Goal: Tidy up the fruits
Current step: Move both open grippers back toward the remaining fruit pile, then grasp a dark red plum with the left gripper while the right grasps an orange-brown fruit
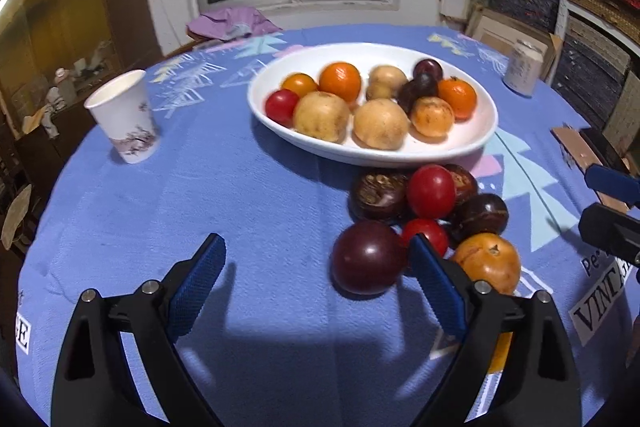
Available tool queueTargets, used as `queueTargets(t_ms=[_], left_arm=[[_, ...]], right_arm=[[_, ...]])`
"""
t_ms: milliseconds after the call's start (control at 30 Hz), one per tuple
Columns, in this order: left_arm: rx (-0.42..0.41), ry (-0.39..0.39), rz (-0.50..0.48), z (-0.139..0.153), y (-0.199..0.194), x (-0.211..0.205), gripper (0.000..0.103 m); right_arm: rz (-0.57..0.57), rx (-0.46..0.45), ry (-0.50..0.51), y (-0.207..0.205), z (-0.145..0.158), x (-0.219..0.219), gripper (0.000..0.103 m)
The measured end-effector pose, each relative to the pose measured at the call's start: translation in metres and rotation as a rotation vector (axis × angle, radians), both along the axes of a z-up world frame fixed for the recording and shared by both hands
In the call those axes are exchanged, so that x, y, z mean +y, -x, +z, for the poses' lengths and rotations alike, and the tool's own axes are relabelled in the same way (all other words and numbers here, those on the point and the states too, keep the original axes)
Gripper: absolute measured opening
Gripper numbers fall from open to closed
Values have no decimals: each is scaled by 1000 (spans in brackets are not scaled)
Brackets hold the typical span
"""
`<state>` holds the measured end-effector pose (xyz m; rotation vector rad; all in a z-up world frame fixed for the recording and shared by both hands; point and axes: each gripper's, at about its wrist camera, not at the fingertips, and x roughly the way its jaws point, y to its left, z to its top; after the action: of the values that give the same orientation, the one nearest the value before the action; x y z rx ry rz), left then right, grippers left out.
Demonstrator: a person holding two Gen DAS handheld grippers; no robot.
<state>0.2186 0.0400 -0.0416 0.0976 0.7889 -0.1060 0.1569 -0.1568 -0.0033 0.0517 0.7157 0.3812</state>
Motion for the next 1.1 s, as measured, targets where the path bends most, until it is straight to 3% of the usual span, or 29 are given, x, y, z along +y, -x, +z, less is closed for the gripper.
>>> queueTargets(t_ms=[200,267,333,433,567,733,867,1000,1100], left_arm=[[10,27,-19,-1,0,-3,92],[31,63,-20,-2,0,1,86],[50,109,-31,-1,1,5,69],[47,109,-31,-2,0,6,62],[33,95,-20,2,0,13,63],[-53,-24,59,12,7,17,69],[4,35,2,8,7,15,69],[24,-64,-63,-5,9,-9,69],[51,-24,-47,-8,3,-2,64]], right_arm=[[-12,11,-1,-4,-2,-3,83],[-15,16,-2,-4,-3,-4,83],[-16,18,-3,-4,-3,-4,83],[-15,19,-3,-4,-3,-4,83],[-17,20,-6,-4,-3,-4,83],[-16,25,-13,-4,-3,-4,83],[-15,23,-18,-4,-2,-5,84],[-15,23,-18,-4,-2,-5,84],[-15,25,-16,-4,-2,-6,84]])
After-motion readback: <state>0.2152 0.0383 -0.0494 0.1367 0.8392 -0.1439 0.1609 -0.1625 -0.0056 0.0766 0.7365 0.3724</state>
